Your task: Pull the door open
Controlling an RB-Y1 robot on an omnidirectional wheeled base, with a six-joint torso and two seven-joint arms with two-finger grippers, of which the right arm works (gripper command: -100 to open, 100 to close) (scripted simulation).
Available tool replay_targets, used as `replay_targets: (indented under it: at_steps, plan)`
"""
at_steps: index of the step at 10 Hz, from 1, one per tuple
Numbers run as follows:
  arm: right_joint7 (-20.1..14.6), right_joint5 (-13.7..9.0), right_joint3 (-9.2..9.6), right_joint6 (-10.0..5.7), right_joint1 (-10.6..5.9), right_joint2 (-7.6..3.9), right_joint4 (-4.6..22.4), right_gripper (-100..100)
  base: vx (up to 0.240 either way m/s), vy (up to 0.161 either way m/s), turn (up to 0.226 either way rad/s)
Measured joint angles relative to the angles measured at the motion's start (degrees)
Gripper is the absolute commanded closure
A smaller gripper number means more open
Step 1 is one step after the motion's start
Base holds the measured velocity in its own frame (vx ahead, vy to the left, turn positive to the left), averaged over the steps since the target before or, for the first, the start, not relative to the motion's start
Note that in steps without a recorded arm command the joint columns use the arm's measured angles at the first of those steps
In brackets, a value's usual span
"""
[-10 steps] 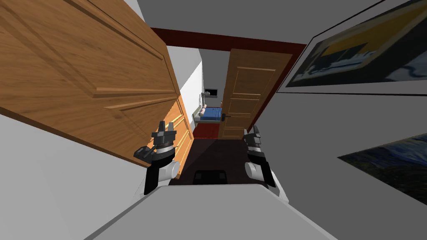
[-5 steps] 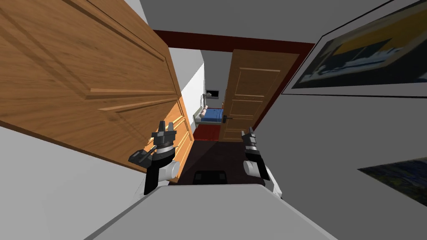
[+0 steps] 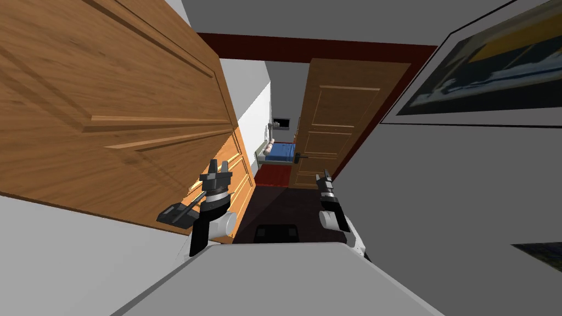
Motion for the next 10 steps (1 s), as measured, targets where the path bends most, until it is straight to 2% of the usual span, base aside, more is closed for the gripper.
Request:
replay_targets:
  at_steps: [5, 10]
  plan:
    - [-0.4, -0.2, -0.5, 0.95, -3.07, -1.58, 6.7, -100, 0.094, -0.027, 0.052]
    - [-0.3, -0.2, -0.67, 1.66, -6.04, -2.47, 13.6, -100, 0.097, -0.024, 0.048]
